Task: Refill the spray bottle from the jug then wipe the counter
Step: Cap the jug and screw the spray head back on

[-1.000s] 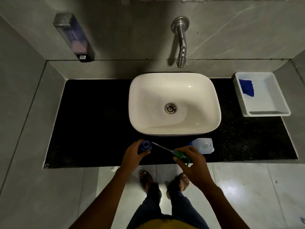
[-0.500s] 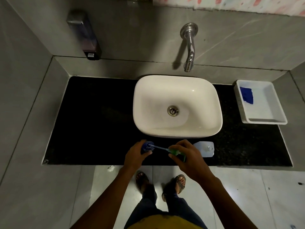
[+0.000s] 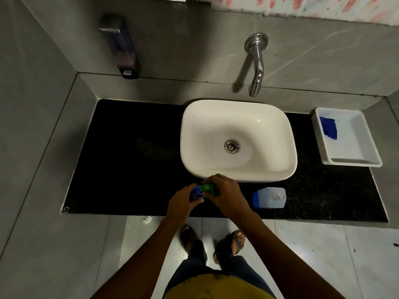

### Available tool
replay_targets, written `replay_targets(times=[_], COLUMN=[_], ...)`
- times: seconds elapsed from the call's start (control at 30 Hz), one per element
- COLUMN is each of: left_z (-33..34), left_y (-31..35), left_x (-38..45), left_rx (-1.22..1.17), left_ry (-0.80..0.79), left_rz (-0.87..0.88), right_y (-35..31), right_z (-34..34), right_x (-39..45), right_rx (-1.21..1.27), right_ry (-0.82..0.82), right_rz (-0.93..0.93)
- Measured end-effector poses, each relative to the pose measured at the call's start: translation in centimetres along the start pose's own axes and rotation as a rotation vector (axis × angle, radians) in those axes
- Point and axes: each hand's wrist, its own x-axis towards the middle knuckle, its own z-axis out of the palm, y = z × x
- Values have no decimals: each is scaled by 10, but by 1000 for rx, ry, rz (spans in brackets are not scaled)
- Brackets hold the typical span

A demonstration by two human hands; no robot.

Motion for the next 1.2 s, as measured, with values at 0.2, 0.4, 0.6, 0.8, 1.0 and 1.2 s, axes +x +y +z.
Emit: replay_targets(times=[0.2, 0.4, 0.6, 0.8, 1.0, 1.2], left_z=[-1, -1, 0, -1, -2, -2], left_y=[-2, -4, -4, -3, -4, -2], left_x=[1, 4, 4, 5, 3, 4], left_rx=[26, 7, 27, 30, 59, 54], left_ry=[3, -2, 3, -4, 21, 26], left_rz=[16, -21, -1, -5, -3, 3], right_y=[-6, 3, 2, 1, 9, 22], right_z=[12, 20, 25, 33, 37, 37], right_x=[17, 18, 21, 26, 15, -6], right_rx=[-128, -59, -98, -207, -42, 112], right_ry=[-97, -89, -96, -52, -45, -5], right_rz=[-71, 29, 28, 100, 7, 97])
